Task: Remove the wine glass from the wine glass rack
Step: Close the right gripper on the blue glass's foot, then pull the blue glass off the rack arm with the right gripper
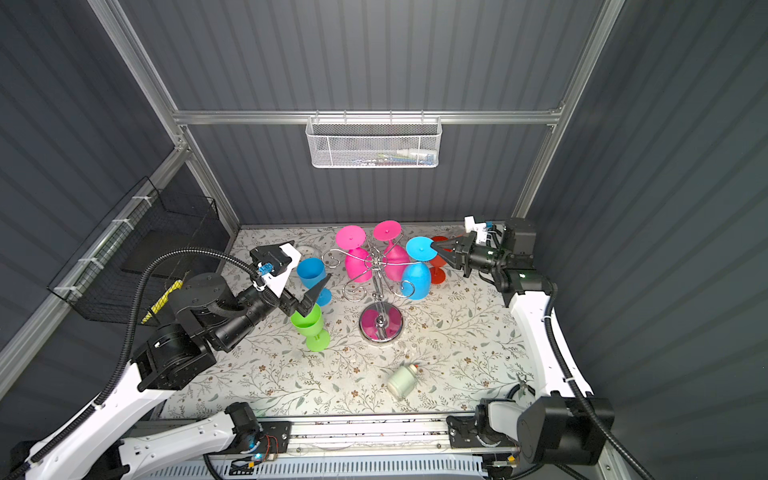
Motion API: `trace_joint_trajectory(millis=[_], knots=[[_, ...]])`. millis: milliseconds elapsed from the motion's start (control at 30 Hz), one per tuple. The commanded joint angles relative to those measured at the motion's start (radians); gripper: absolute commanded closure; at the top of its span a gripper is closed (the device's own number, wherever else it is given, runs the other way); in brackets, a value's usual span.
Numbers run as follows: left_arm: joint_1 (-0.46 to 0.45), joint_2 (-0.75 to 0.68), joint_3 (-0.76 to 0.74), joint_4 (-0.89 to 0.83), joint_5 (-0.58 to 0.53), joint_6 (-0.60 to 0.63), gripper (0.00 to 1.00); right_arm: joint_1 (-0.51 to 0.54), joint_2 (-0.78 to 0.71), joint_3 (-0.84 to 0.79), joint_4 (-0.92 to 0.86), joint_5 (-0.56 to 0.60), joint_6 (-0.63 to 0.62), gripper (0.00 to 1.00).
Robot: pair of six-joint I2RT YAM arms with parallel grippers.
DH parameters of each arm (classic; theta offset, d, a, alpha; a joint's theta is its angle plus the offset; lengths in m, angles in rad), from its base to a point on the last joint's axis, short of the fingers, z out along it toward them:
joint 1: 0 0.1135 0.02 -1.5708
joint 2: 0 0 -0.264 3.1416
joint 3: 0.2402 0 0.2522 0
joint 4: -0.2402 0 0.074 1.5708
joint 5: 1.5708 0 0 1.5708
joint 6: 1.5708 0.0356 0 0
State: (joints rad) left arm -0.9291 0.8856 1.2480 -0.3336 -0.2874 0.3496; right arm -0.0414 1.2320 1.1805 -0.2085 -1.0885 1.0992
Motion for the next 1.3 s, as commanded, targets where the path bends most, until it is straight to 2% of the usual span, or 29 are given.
trace_joint_trajectory(millis=[0, 667, 1267], knots=[[-0.004, -0.023, -0.007, 0.010, 0.004, -0.021, 0.00, -0.012, -0.028, 0.032, -0.021, -0.005, -0.004, 1.00], [-0.004, -0.034, -0.013, 0.009, 0.004, -0.024, 0.00, 0.020, -0.090, 0.034, -0.068, 0.013, 0.012, 1.00], [-0.004, -0.057, -0.017, -0.006, -0.004, -0.034, 0.00, 0.095, -0.033, 0.096, -0.065, 0.041, 0.027, 1.00]])
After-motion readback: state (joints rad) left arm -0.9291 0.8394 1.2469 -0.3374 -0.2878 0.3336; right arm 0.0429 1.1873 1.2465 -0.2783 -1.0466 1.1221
